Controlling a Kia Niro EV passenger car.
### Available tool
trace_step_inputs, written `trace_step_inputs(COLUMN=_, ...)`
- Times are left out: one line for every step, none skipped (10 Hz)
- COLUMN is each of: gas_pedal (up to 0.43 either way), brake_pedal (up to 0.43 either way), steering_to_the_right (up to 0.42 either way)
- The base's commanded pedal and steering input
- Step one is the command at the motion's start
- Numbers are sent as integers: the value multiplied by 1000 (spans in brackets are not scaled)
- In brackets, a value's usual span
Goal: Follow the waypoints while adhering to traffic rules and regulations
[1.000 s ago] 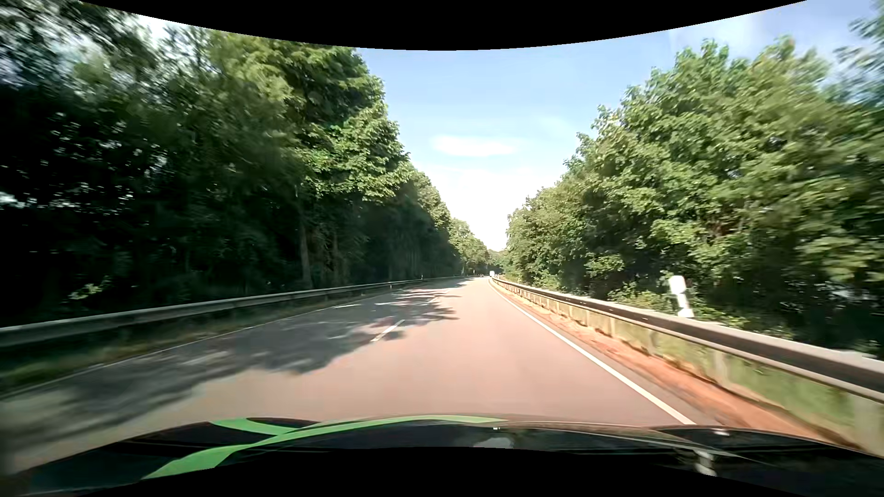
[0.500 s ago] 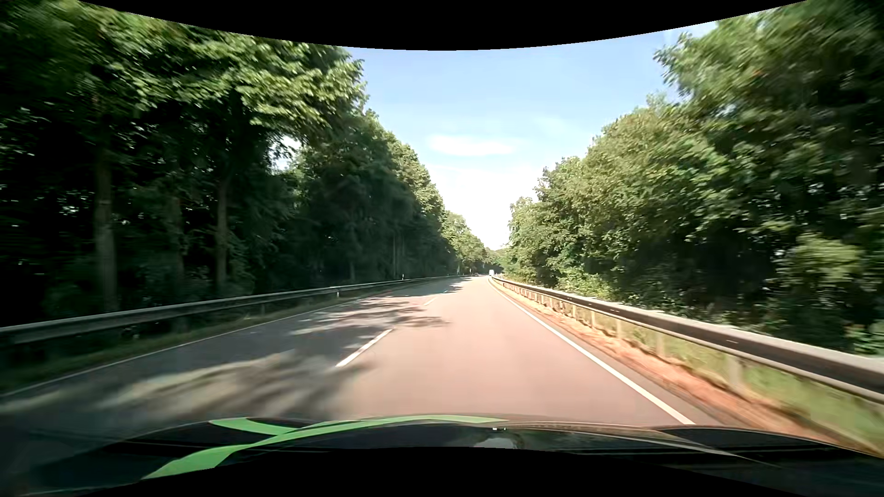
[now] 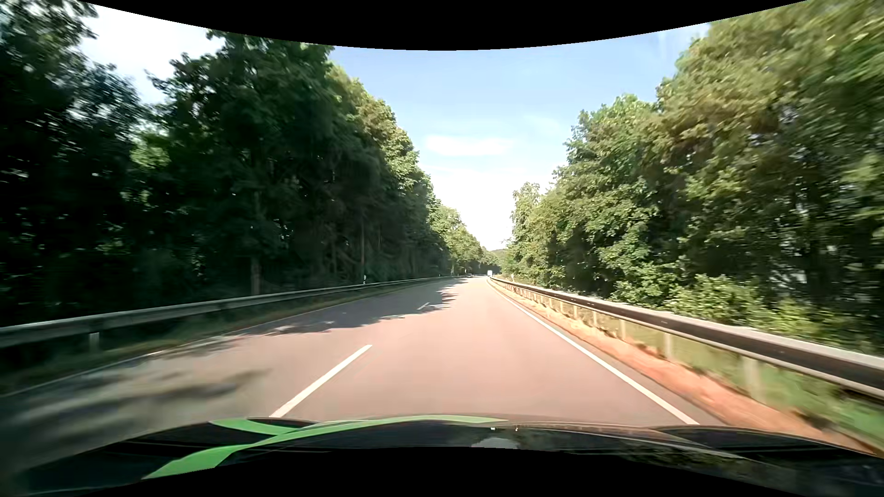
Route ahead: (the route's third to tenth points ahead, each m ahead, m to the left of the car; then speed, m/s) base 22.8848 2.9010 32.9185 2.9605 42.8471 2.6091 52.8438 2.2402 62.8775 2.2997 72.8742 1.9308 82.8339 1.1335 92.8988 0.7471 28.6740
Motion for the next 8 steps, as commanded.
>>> trace_step_inputs(gas_pedal=228, brake_pedal=0, steering_to_the_right=4)
trace_step_inputs(gas_pedal=228, brake_pedal=0, steering_to_the_right=4)
trace_step_inputs(gas_pedal=228, brake_pedal=0, steering_to_the_right=4)
trace_step_inputs(gas_pedal=220, brake_pedal=0, steering_to_the_right=3)
trace_step_inputs(gas_pedal=197, brake_pedal=0, steering_to_the_right=1)
trace_step_inputs(gas_pedal=189, brake_pedal=0, steering_to_the_right=1)
trace_step_inputs(gas_pedal=189, brake_pedal=0, steering_to_the_right=1)
trace_step_inputs(gas_pedal=189, brake_pedal=0, steering_to_the_right=1)
